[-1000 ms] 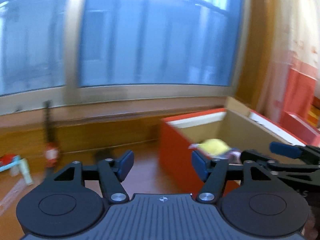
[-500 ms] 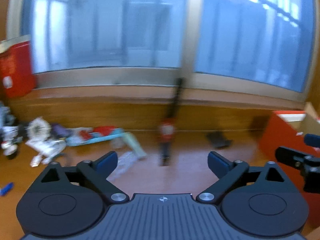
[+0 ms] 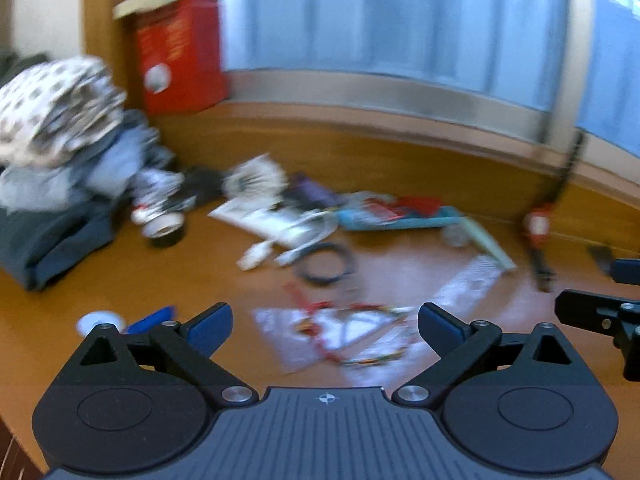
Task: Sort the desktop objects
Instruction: 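Withdraw both tools from the box back toward the cluttered desk, then grasp the black tape roll with the left gripper while the right grasps the clear cup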
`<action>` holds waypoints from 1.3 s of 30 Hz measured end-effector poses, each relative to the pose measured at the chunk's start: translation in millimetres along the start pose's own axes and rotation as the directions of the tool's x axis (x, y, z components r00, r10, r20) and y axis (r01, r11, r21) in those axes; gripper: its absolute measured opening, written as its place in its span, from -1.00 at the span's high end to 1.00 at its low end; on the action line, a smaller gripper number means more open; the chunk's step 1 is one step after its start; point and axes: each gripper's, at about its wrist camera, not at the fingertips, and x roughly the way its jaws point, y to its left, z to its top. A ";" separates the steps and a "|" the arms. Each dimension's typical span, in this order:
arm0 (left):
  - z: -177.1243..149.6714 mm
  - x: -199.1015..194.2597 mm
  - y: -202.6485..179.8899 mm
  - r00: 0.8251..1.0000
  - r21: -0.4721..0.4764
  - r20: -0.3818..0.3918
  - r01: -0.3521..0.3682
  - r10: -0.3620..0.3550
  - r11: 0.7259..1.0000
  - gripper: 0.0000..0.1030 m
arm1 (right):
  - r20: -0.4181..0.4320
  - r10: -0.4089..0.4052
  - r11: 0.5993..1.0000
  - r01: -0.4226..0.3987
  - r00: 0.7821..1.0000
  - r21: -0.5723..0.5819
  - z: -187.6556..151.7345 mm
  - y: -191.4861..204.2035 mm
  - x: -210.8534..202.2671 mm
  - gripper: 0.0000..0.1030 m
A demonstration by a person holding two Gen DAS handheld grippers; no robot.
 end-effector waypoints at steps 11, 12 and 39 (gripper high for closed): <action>8.0 17.4 64.2 0.995 -0.065 -0.020 -0.101 0.100 0.993 -0.95 | -0.085 0.119 0.986 -0.128 0.989 -0.107 23.0 72.6 99.5 -0.27; 9.5 20.1 66.2 0.994 -0.061 -0.021 -0.104 0.103 0.993 -0.95 | -0.084 0.124 0.985 -0.133 0.989 -0.114 22.3 77.0 105.1 -0.27; 66.8 130.6 121.0 0.980 -0.084 0.011 -0.198 0.200 0.977 -0.95 | -0.140 0.121 0.976 -0.144 0.983 -0.162 18.2 95.5 134.1 0.01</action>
